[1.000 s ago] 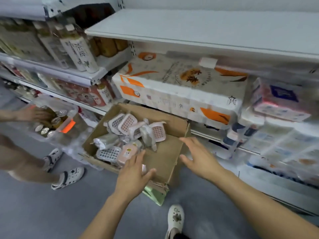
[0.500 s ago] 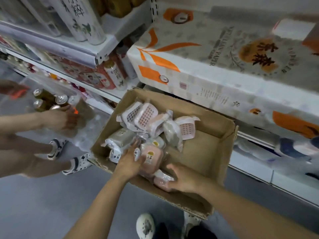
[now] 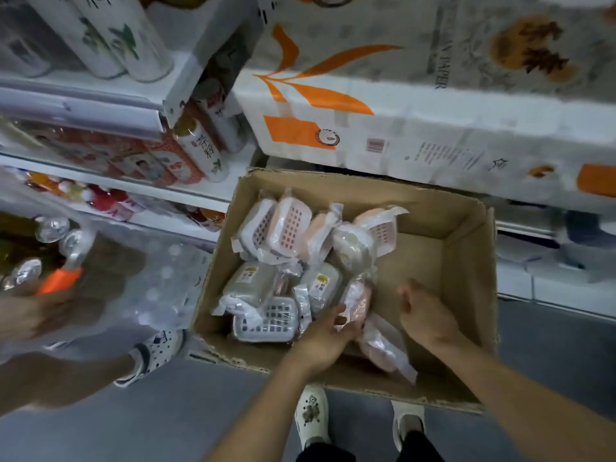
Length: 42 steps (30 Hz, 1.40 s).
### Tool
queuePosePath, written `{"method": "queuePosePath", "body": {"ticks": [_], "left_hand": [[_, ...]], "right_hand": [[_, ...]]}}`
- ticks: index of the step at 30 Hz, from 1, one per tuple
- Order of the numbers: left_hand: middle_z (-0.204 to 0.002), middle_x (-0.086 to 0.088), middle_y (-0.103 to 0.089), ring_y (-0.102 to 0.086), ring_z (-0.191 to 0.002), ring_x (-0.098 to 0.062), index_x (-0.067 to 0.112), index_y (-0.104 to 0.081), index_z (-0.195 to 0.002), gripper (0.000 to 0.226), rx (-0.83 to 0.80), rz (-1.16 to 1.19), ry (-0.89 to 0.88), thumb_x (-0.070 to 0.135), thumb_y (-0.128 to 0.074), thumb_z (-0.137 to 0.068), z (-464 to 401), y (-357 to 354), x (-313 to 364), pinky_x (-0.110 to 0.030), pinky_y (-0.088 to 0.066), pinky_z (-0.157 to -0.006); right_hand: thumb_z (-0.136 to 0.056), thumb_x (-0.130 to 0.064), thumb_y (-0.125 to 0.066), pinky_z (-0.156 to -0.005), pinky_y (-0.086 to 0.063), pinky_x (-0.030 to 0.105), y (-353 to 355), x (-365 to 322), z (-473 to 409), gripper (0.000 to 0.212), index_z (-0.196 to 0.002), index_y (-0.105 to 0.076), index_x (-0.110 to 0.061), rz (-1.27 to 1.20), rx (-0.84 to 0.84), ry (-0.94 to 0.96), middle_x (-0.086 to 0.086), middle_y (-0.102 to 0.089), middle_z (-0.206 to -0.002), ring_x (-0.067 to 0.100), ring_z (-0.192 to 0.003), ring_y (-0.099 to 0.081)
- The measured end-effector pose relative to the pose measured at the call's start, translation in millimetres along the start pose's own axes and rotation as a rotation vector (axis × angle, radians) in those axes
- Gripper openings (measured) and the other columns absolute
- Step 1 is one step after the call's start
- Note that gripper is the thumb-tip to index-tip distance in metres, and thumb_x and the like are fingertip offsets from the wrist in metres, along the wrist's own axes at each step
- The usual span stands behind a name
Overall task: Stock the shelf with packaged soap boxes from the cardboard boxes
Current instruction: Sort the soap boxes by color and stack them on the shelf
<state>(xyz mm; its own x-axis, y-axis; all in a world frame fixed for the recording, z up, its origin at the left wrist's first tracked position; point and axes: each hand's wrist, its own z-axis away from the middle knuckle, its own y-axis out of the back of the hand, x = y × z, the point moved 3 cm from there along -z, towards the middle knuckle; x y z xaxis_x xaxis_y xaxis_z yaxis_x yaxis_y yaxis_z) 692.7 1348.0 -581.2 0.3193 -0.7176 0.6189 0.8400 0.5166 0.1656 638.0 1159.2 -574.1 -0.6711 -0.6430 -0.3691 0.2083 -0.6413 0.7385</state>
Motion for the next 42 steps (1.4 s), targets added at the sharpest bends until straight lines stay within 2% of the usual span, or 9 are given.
{"method": "queuePosePath", "body": {"ticks": [5, 8, 13, 17, 21, 24, 29, 36, 42], "left_hand": [[-0.141, -0.003, -0.051, -0.037, -0.138, -0.027, 0.023, -0.052, -0.136, 0.052, 0.554, -0.818, -0.343, 0.043, -0.059, -0.088, 21.5, 69.4, -9.6, -0.045, -0.026, -0.115], [-0.144, -0.008, -0.046, -0.035, -0.136, -0.036, 0.02, -0.043, -0.14, 0.07, 0.689, -0.887, -0.244, 0.048, -0.068, -0.081, 17.1, 117.8, -29.1, -0.052, -0.031, -0.112], [-0.153, -0.013, -0.027, -0.037, -0.135, -0.036, 0.019, -0.011, -0.155, 0.095, 0.404, -0.591, 0.199, 0.054, -0.064, -0.084, -8.3, 138.5, -58.8, -0.045, -0.036, -0.109], [-0.132, 0.002, -0.052, -0.056, -0.114, -0.02, 0.029, -0.038, -0.141, 0.082, 0.394, -0.204, 0.069, 0.042, -0.076, -0.069, -7.6, 121.0, -69.8, -0.042, -0.05, -0.098], [-0.125, 0.01, -0.057, -0.054, -0.112, -0.001, 0.035, -0.051, -0.131, 0.06, 0.05, 0.078, -0.065, 0.009, -0.074, -0.082, 2.1, 91.6, -54.3, -0.032, -0.051, -0.097], [-0.126, 0.01, -0.06, -0.053, -0.119, -0.003, 0.03, -0.055, -0.13, 0.05, -0.117, 0.118, -0.03, 0.011, -0.07, -0.086, 4.8, 83.2, -54.0, -0.028, -0.046, -0.101], [-0.118, 0.001, -0.063, -0.058, -0.11, -0.018, 0.015, -0.062, -0.121, 0.027, 0.287, 0.06, 0.021, 0.018, -0.062, -0.095, -5.3, 102.5, -56.3, -0.015, -0.045, -0.081], [-0.149, -0.011, -0.032, -0.031, -0.14, -0.029, 0.017, -0.025, -0.151, 0.075, 0.658, -0.08, -0.12, 0.023, -0.067, -0.089, -38.4, 125.1, -43.9, -0.04, -0.03, -0.113], [-0.15, -0.01, -0.037, -0.045, -0.133, -0.031, 0.032, -0.011, -0.155, 0.107, 0.739, 0.57, -0.063, 0.025, -0.083, -0.076, -68.5, 136.6, -12.5, -0.046, -0.04, -0.106]], "right_hand": [[-0.093, -0.018, -0.051, -0.084, -0.049, 0.033, -26.7, -47.1, 3.5, 0.021, -0.112, -0.053, -0.027, -0.146, 0.051, 0.145, -0.003, -0.055, -0.108, 0.017, -0.1, -0.055], [-0.095, -0.017, -0.051, -0.094, -0.044, 0.03, -50.4, -79.7, 8.0, 0.028, -0.122, -0.054, -0.025, -0.156, 0.006, 0.262, -0.001, -0.055, -0.121, 0.016, -0.111, -0.054], [-0.1, -0.023, -0.047, -0.095, -0.043, 0.027, -74.0, -116.6, 5.1, 0.033, -0.133, -0.047, -0.023, -0.278, -0.166, 0.262, -0.002, -0.05, -0.135, 0.014, -0.115, -0.052], [-0.101, -0.044, -0.042, -0.087, -0.044, 0.028, -75.5, -125.4, -1.9, 0.046, -0.141, -0.037, -0.024, -0.656, -0.325, -0.004, -0.005, -0.048, -0.127, 0.009, -0.101, -0.051], [-0.087, -0.057, -0.06, -0.096, -0.041, 0.028, -87.0, -108.7, -13.7, 0.071, -0.145, -0.03, -0.029, -0.587, -0.269, -0.008, -0.007, -0.043, -0.14, 0.015, -0.118, -0.05], [-0.065, -0.064, -0.076, -0.099, -0.046, 0.039, -88.7, -86.1, -15.5, 0.097, -0.143, -0.027, -0.032, -0.521, -0.214, -0.058, -0.009, -0.051, -0.129, 0.016, -0.114, -0.054], [-0.06, -0.065, -0.07, -0.089, -0.051, 0.044, -77.2, -76.2, -14.1, 0.099, -0.138, -0.021, -0.029, -0.223, -0.173, -0.041, -0.002, -0.057, -0.116, 0.025, -0.103, -0.061], [-0.08, -0.066, -0.057, -0.101, -0.04, 0.043, -46.2, -29.9, -10.8, 0.081, -0.144, -0.025, -0.027, 0.339, -0.078, -0.091, 0.012, -0.038, -0.142, 0.034, -0.13, -0.037], [-0.092, -0.047, -0.046, -0.092, -0.041, 0.039, -26.2, -44.5, -23.3, 0.049, -0.134, -0.045, -0.022, 0.238, 0.215, 0.114, 0.006, -0.049, -0.127, 0.024, -0.117, -0.044]]}}
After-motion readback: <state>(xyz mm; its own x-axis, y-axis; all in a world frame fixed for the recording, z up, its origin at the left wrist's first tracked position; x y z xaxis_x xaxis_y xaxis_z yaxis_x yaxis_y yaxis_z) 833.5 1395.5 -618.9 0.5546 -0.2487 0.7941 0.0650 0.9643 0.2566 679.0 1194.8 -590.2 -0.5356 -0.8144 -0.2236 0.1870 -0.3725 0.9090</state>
